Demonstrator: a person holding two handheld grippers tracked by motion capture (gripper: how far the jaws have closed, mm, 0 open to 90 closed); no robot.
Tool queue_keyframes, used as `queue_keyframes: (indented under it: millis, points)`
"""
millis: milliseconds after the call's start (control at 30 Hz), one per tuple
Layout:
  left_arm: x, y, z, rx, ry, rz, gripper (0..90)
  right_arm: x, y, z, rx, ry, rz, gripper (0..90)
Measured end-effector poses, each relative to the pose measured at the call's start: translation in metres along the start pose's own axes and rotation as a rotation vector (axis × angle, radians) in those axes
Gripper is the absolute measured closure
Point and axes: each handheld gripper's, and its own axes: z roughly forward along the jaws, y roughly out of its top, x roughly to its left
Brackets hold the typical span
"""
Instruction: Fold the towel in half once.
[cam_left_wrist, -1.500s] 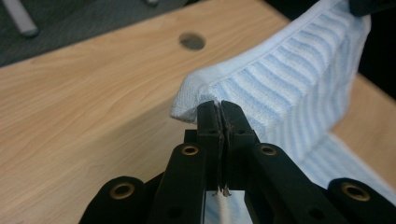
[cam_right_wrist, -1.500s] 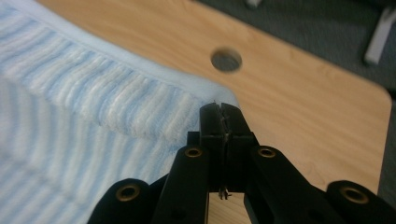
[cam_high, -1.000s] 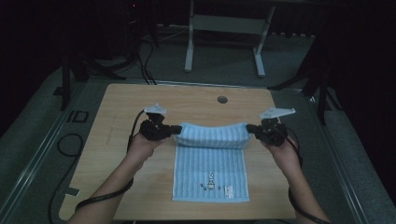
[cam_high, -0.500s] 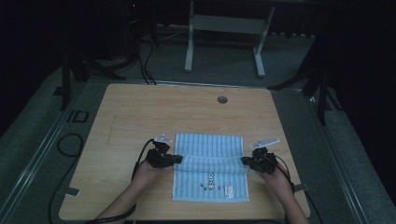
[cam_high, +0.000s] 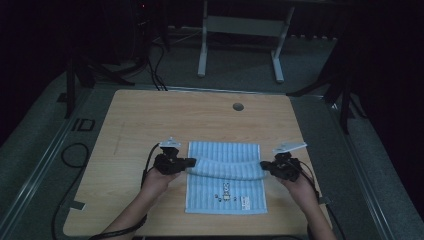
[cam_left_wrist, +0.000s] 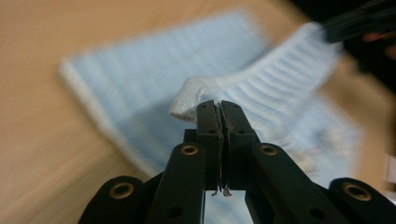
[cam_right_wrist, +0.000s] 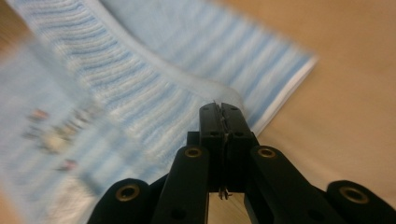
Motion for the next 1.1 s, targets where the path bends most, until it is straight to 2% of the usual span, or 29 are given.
queue_keyframes:
  millis: [33, 67, 100, 133, 167, 200, 233, 267, 300, 333, 367, 433, 467, 500, 533, 600, 700, 800, 867, 967, 1100]
  points:
    - [-0.008, -0.001, -0.011, -0.039, -0.021, 0.031, 86.7, 0.004, 0.001, -0.015, -0.042, 0.000, -0.009, 88.9]
    - [-0.016, -0.007, -0.024, -0.074, -0.054, 0.086, 84.7, 0.023, -0.010, -0.054, -0.177, 0.018, -0.043, 87.2]
    - [-0.020, -0.011, -0.030, -0.060, -0.073, 0.102, 77.5, 0.028, -0.017, -0.065, -0.215, 0.042, -0.037, 81.1]
    - [-0.023, -0.019, -0.035, -0.019, -0.125, 0.107, 77.5, 0.028, -0.017, -0.065, -0.215, 0.042, -0.037, 81.1]
    - [-0.025, -0.030, -0.038, 0.035, -0.186, 0.101, 67.0, 0.033, -0.029, -0.074, -0.244, 0.070, -0.013, 73.8]
    - [-0.026, -0.038, -0.039, 0.056, -0.198, 0.105, 61.1, 0.034, -0.044, -0.078, -0.213, 0.114, 0.024, 71.0]
    - [-0.027, -0.046, -0.038, 0.093, -0.209, 0.105, 57.6, 0.034, -0.052, -0.078, -0.183, 0.109, 0.034, 68.5]
    - [-0.028, -0.052, -0.037, 0.131, -0.207, 0.100, 50.9, 0.034, -0.062, -0.076, -0.150, 0.077, 0.047, 68.0]
    - [-0.029, -0.057, -0.036, 0.142, -0.193, 0.105, 46.0, 0.032, -0.069, -0.072, -0.119, 0.073, 0.072, 66.2]
    - [-0.029, -0.060, -0.035, 0.146, -0.192, 0.104, 45.8, 0.029, -0.075, -0.069, -0.101, 0.093, 0.094, 65.9]
    - [-0.029, -0.061, -0.034, 0.148, -0.195, 0.098, 45.6, 0.028, -0.079, -0.066, -0.102, 0.092, 0.113, 65.7]
    - [-0.030, -0.060, -0.031, 0.141, -0.171, 0.097, 43.3, 0.026, -0.080, -0.058, -0.090, 0.121, 0.137, 61.9]
    - [-0.030, -0.060, -0.029, 0.139, -0.178, 0.092, 43.2, 0.028, -0.080, -0.056, -0.084, 0.117, 0.133, 61.8]
    - [-0.031, -0.059, -0.027, 0.139, -0.179, 0.093, 42.4, 0.034, -0.078, -0.048, -0.059, 0.133, 0.118, 59.0]
    - [-0.032, -0.059, -0.025, 0.142, -0.168, 0.095, 42.4, 0.034, -0.078, -0.048, -0.059, 0.133, 0.118, 59.0]
    - [-0.032, -0.060, -0.019, 0.169, -0.164, 0.097, 40.8, 0.041, -0.077, -0.042, -0.035, 0.119, 0.077, 59.0]
    - [-0.031, -0.063, -0.012, 0.199, -0.144, 0.099, 40.8, 0.043, -0.077, -0.035, -0.023, 0.117, 0.061, 59.9]
    - [-0.024, -0.063, -0.008, 0.213, -0.100, 0.105, 40.8, 0.038, -0.075, -0.027, -0.009, 0.121, 0.063, 57.9]
    - [-0.020, -0.062, -0.006, 0.216, -0.061, 0.119, 40.8, 0.034, -0.074, -0.022, 0.012, 0.103, 0.055, 55.8]
    - [-0.010, -0.058, -0.004, 0.220, -0.012, 0.122, 40.9, 0.023, -0.069, -0.014, 0.017, 0.095, 0.065, 53.4]
    - [0.000, -0.048, -0.001, 0.214, 0.014, 0.122, 41.3, 0.008, -0.057, -0.006, 0.014, 0.058, 0.055, 53.2]
